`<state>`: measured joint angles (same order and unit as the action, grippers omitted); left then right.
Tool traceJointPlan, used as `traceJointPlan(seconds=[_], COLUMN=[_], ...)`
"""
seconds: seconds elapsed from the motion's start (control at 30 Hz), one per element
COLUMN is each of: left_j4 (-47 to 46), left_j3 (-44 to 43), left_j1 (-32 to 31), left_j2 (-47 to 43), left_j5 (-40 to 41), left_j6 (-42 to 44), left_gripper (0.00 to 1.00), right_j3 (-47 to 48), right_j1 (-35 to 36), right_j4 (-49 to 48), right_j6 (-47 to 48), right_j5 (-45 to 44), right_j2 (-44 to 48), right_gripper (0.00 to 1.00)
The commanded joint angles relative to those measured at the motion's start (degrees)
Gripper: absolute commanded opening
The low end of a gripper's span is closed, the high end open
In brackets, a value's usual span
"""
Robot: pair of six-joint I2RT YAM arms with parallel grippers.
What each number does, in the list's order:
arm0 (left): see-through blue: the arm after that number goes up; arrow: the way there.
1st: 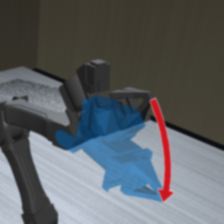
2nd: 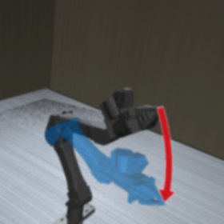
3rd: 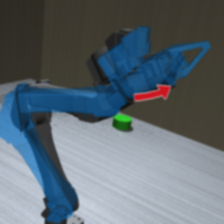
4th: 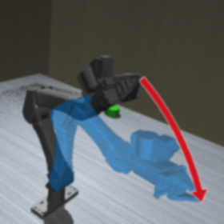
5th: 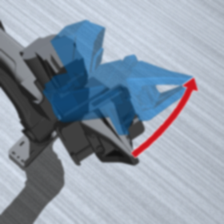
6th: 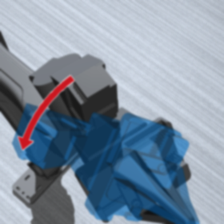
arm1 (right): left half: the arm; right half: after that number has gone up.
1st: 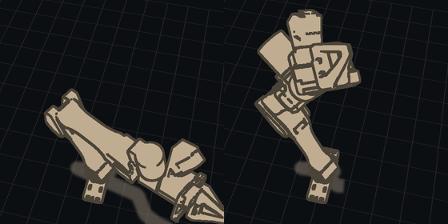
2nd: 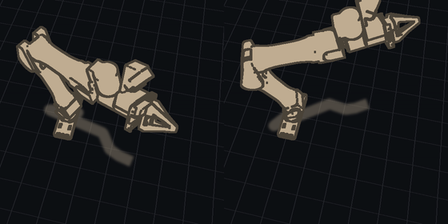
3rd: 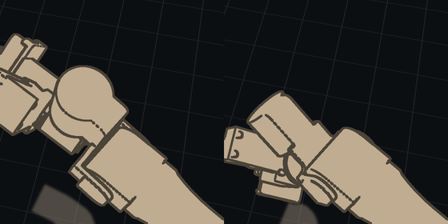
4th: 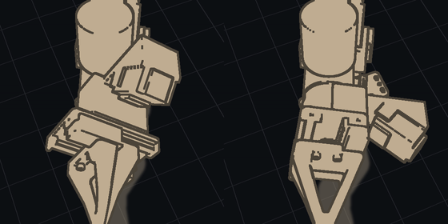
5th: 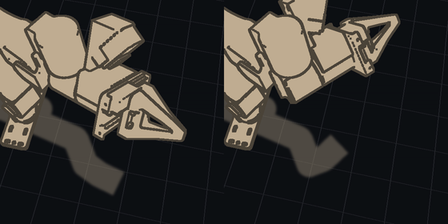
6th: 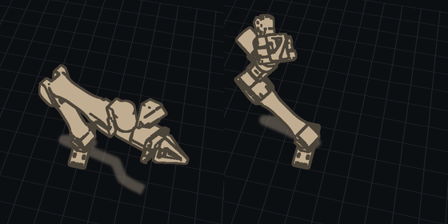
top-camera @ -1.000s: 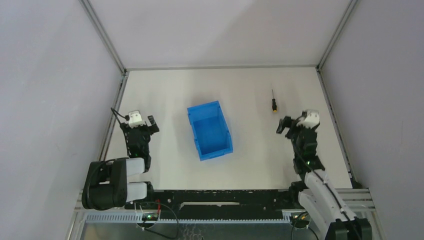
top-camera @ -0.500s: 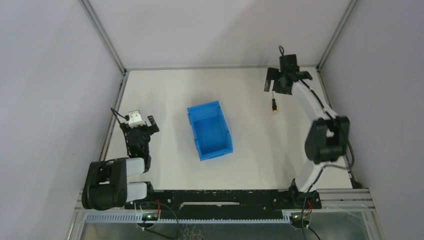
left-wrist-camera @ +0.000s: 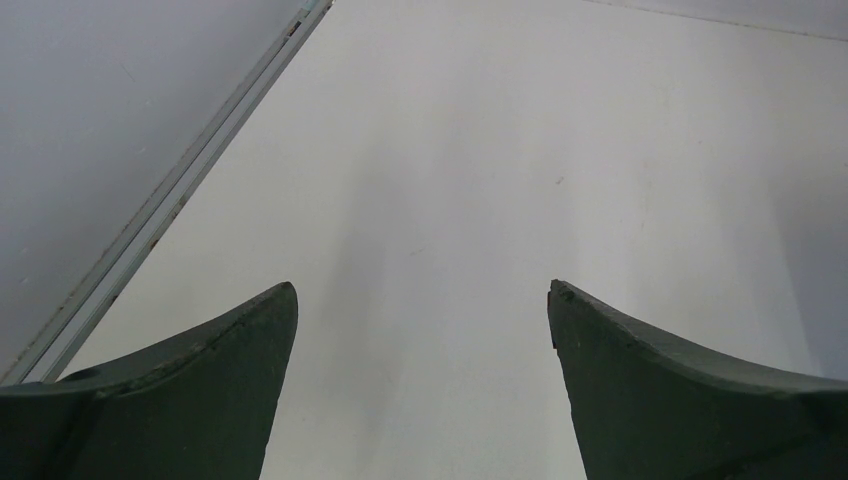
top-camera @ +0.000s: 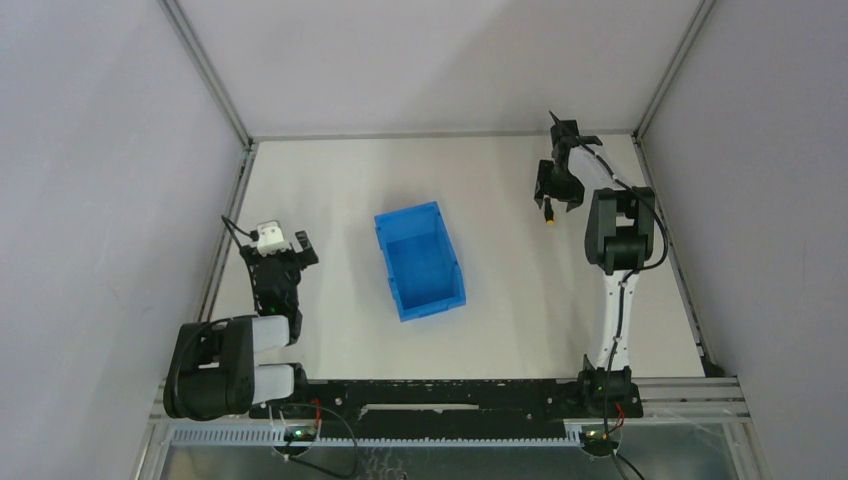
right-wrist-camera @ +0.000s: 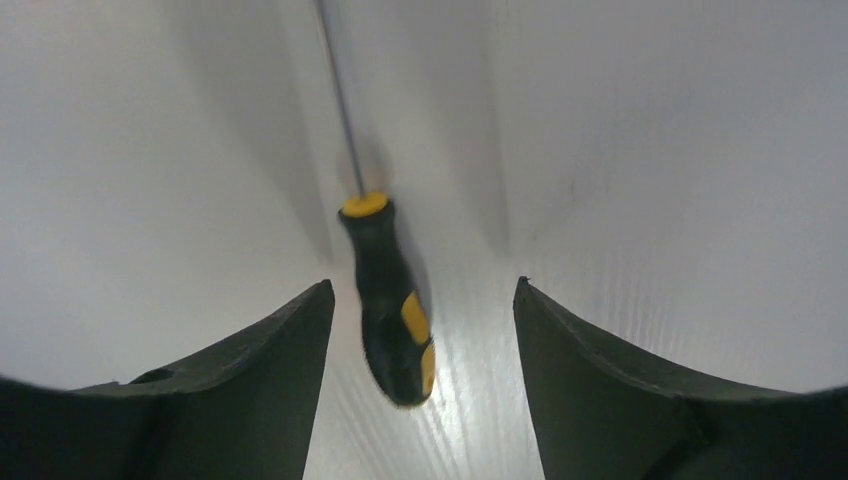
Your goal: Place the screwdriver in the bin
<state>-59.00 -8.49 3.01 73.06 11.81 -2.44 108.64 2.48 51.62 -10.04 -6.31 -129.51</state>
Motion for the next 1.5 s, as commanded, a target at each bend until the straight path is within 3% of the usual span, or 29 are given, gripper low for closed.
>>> traceJointPlan(seconds=[0.0, 0.07, 0.2, 0.3, 0.63, 0.83, 1.1, 1.27, 1.47], left_j4=[-1.9, -1.9, -1.9, -1.9, -1.9, -1.9, -1.9, -1.9, -1.9], left_j3=[-2.5, -2.4, -2.5, -2.4, -2.5, -2.5, -2.5, -2.5, -2.5], left_j1=[-0.3, -0.2, -0.3, -0.3, -0.3, -0.3, -0.3, -0.3, -0.3], left_j2=[-0.8, -0.8, -0.9, -0.8, -0.8, -0.9, -0.9, -0.8, -0.8], left_j5=[0.2, 0.2, 0.2, 0.2, 0.2, 0.2, 0.2, 0.2, 0.2], left_j6=[1.2, 1.2, 1.2, 1.2, 1.2, 1.2, 1.3, 1.2, 1.2], left_gripper=[1.0, 1.0, 1.0, 1.0, 1.0, 1.0, 1.0, 1.0, 1.0], right_j3=[2.6, 2.4, 2.3, 3.2, 9.7, 9.0, 9.5, 10.3, 9.0], right_j1=[-0.6, -0.6, -1.0, -1.1, -1.6, 2.2, 21.7, 34.4, 43.3], right_j4=[-0.9, -0.9, -1.0, 0.0, 16.3, 22.3, 22.1, 20.0, 14.2], right_j6=[1.9, 1.7, 0.9, 0.7, -1.7, -6.6, -10.6, -12.9, -16.2], right_j5=[0.8, 1.4, 2.7, 1.8, 2.1, 5.2, 3.2, 0.2, -5.7], right_j2=[-3.3, -4.2, -3.6, 0.3, 16.3, 25.5, 33.7, 31.9, 26.5], right_gripper=[0.69, 0.53, 0.14, 0.0, 0.0, 0.0, 0.0, 0.0, 0.0])
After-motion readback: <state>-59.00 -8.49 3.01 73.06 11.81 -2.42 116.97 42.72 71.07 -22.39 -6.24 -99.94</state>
